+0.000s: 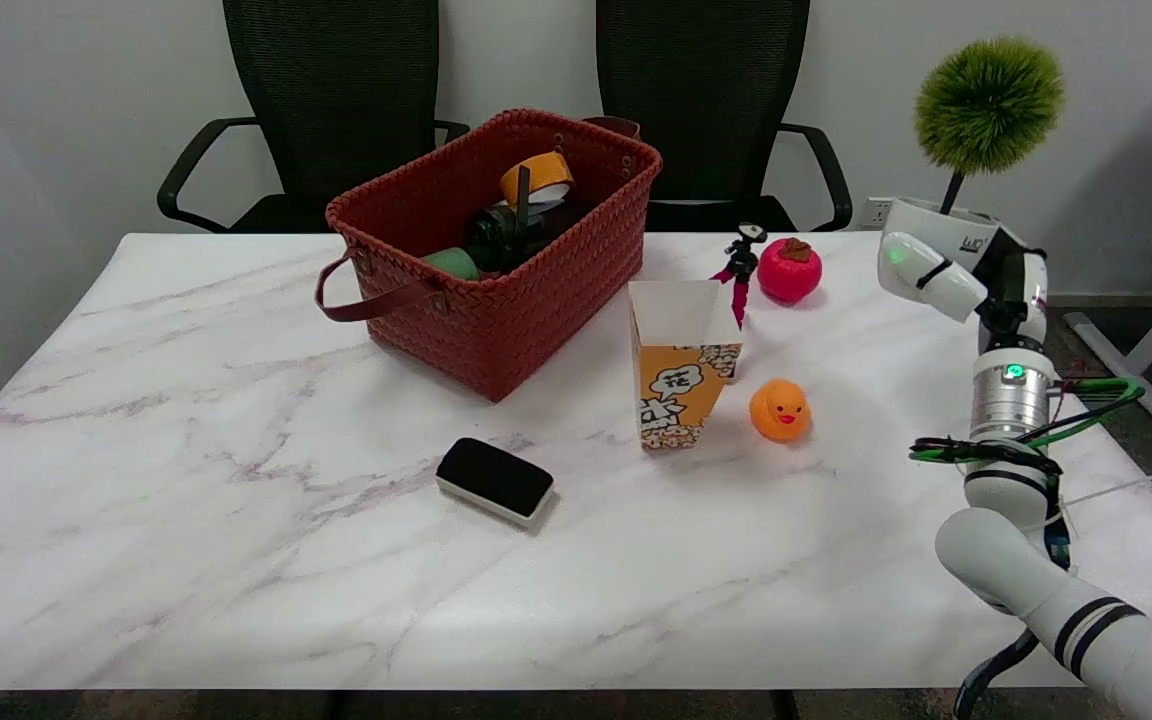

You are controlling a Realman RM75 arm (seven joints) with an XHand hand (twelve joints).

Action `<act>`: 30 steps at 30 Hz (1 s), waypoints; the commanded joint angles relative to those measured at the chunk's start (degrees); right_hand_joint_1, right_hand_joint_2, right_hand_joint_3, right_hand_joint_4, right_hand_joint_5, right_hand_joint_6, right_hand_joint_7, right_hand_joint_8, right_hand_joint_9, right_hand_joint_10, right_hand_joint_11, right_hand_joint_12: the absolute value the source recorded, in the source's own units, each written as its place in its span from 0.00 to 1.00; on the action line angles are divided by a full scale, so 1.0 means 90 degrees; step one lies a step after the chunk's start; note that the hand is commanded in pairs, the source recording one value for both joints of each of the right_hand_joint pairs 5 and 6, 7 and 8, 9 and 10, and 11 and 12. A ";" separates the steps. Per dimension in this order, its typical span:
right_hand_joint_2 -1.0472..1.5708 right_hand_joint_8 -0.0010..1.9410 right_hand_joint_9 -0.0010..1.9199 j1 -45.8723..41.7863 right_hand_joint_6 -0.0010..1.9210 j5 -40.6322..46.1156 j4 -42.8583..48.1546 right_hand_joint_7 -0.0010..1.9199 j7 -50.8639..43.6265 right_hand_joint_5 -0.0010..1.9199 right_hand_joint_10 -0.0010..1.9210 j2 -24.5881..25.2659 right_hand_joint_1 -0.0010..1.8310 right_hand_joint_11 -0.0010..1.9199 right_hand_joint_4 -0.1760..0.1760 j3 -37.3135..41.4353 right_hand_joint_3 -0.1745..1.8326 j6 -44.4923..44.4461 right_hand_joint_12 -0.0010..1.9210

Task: Place the potted plant into the brown storage basket.

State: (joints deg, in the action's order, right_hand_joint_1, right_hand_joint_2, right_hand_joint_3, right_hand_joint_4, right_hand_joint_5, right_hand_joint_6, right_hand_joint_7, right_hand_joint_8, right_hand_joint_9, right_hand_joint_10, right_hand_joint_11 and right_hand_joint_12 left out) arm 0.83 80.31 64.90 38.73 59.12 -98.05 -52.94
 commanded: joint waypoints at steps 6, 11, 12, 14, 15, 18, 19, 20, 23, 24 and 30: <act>0.64 0.63 0.60 0.0108 0.32 -0.1098 0.1675 0.63 -0.1130 0.32 0.60 -0.0057 0.57 0.55 0.50 0.0174 0.00 -0.0077 0.55; 0.64 0.62 0.58 0.0231 0.31 -0.1148 0.1913 0.62 -0.1396 0.31 0.58 -0.0073 0.56 0.54 0.50 0.0069 0.00 0.0255 0.54; 0.64 0.62 0.58 0.0277 0.31 -0.1148 0.1927 0.62 -0.1396 0.31 0.58 -0.0083 0.56 0.54 0.50 0.0046 0.00 0.0352 0.54; 0.63 0.61 0.57 0.0414 0.31 -0.1144 0.1925 0.62 -0.1396 0.31 0.57 -0.0100 0.56 0.53 0.50 -0.0026 0.00 0.0581 0.53; 0.63 0.61 0.57 0.0488 0.31 -0.1135 0.1907 0.62 -0.1396 0.31 0.57 -0.0114 0.56 0.52 0.50 -0.0073 0.00 0.0704 0.52; 0.64 0.60 0.55 0.0796 0.31 -0.1095 0.1793 0.60 -0.1396 0.31 0.55 -0.0154 0.56 0.50 0.50 -0.0275 0.00 0.0959 0.50; 0.64 0.59 0.55 0.0878 0.31 -0.1095 0.1743 0.60 -0.1396 0.31 0.55 -0.0158 0.55 0.49 0.50 -0.0349 0.00 0.1011 0.49; 0.64 0.59 0.55 0.0994 0.31 -0.1091 0.1668 0.60 -0.1392 0.31 0.55 -0.0167 0.55 0.49 0.50 -0.0465 0.00 0.1065 0.49; 0.64 0.58 0.54 0.1322 0.31 -0.1056 0.1460 0.59 -0.1339 0.31 0.54 -0.0181 0.55 0.48 0.50 -0.0737 0.00 0.1127 0.48; 0.64 0.58 0.54 0.1427 0.31 -0.1022 0.1397 0.59 -0.1334 0.31 0.54 -0.0181 0.55 0.47 0.50 -0.0833 0.00 0.1127 0.47; 0.64 0.58 0.53 0.2079 0.30 -0.0855 0.1048 0.58 -0.1334 0.30 0.53 -0.0177 0.55 0.44 0.50 -0.1357 0.00 0.1355 0.44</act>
State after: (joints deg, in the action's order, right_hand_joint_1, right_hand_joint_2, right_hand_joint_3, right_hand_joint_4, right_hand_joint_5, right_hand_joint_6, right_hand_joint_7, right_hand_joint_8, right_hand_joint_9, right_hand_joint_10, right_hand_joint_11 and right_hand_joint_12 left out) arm 7.65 71.49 78.34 28.01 58.09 -100.94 -47.00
